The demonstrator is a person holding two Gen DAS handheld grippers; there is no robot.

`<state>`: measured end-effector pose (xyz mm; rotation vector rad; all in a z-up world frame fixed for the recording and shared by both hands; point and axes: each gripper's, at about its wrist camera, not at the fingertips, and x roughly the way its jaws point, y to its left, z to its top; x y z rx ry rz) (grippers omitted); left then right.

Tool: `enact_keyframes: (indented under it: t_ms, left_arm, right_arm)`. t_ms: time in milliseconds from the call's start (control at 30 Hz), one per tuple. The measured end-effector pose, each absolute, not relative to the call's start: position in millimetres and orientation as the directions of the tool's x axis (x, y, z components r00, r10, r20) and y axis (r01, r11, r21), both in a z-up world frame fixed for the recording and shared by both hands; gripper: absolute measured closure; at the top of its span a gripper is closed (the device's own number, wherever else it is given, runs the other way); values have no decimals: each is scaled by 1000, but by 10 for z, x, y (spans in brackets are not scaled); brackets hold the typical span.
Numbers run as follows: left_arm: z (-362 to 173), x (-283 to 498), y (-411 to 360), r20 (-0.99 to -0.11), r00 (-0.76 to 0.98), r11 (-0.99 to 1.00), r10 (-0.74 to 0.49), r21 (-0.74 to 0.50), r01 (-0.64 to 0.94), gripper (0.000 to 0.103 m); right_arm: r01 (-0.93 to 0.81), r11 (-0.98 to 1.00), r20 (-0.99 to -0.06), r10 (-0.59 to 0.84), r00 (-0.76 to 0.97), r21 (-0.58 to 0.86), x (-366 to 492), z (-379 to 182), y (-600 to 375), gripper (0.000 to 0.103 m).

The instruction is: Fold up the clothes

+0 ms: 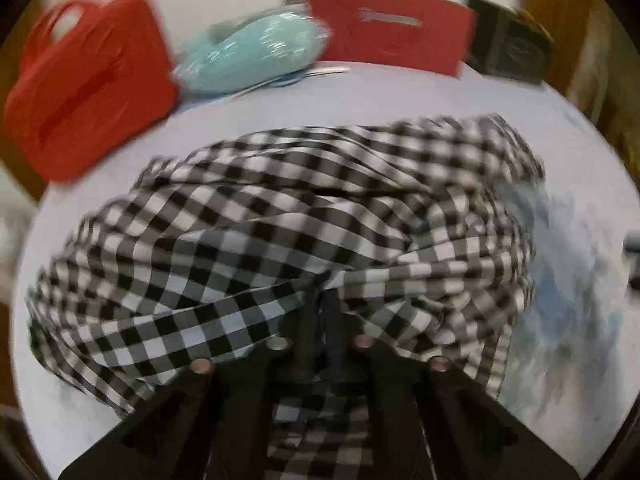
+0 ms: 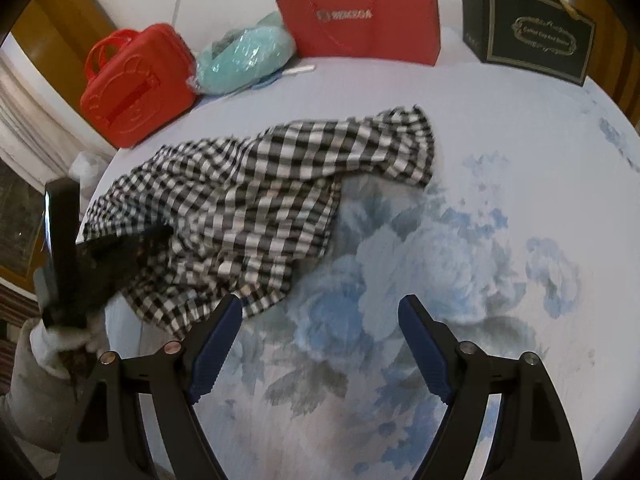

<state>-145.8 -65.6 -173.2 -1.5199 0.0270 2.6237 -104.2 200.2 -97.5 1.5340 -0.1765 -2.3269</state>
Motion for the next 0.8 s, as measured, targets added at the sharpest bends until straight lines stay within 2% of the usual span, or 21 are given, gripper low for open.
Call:
enact_keyframes:
  t_ms: [33,67,200,233,267,333,433,500,567,600,633,667,733,800]
  left_arm:
    - [-1662,-1469,-759,-855,-509,-995,95,-71,-68,102]
    - [-1591,-1481,-862,-845,-525,-994,104,-103,-33,102]
    - [-1272,-1429,-1369,-807,-589,-990,39,-109,85,102]
    - [-1188,-1382,-1529,-793,-608,-988,-13,-83,129,102]
    - [-1109,-1349,-1695,-779,-624,-983,-60,-61,171,102]
    - [-1013,-1268,-2043,-767,-629,-968,-124,-46,246,102]
    - [-1005,-1133,-2430,-782,-603,-958,-160,-24,286,102]
    - [-1068,-1076,-2528,-796,-586,-963,-149,-17,268,102]
    - [-1170,-1055,-2567,-810,-571,-969,-130,-17,245,100]
    - [-1226,-1037,-2560,-818,-563,-972,-122,-16,233,97]
    - [-1296,-1017,-2559,-827,-551,-974,-114,-15,225,89]
    - [-1361,-1002,-2582,-834,-541,-976,-104,-18,216,78]
    - [-1467,-1028,-2598,-846,-528,-982,-76,-28,187,66]
    - [-1543,-1058,-2581,-852,-521,-988,-52,-34,154,62]
  right_arm:
    - [226,-927,-866,-363,-343,299,-1030,-1003,1954,41]
    - [235,-922,-866,-373,-333,307,-1024,-1034,1899,49]
    - [266,-905,-866,-405,-295,332,-1066,-1174,1622,49]
    - [270,-903,-866,-406,-291,333,-1091,-1214,1536,44]
    - [274,-904,-867,-404,-292,328,-1109,-1246,1469,30]
    - [286,-907,-871,-391,-298,309,-1138,-1308,1345,18]
    - [323,-916,-884,-341,-319,237,-1171,-1403,1117,16]
    - [353,-920,-888,-300,-349,172,-1177,-1461,979,8]
    - [361,-922,-892,-277,-356,142,-1197,-1549,871,9]
    - [363,-922,-892,-273,-359,136,-1203,-1585,829,13]
    - [361,-924,-893,-262,-365,124,-1208,-1618,785,43]
    - [354,-930,-896,-239,-375,100,-1212,-1646,738,63]
    - [345,-937,-895,-200,-400,55,-1214,-1678,680,66]
    - [339,-941,-890,-167,-424,15,-1213,-1694,644,67]
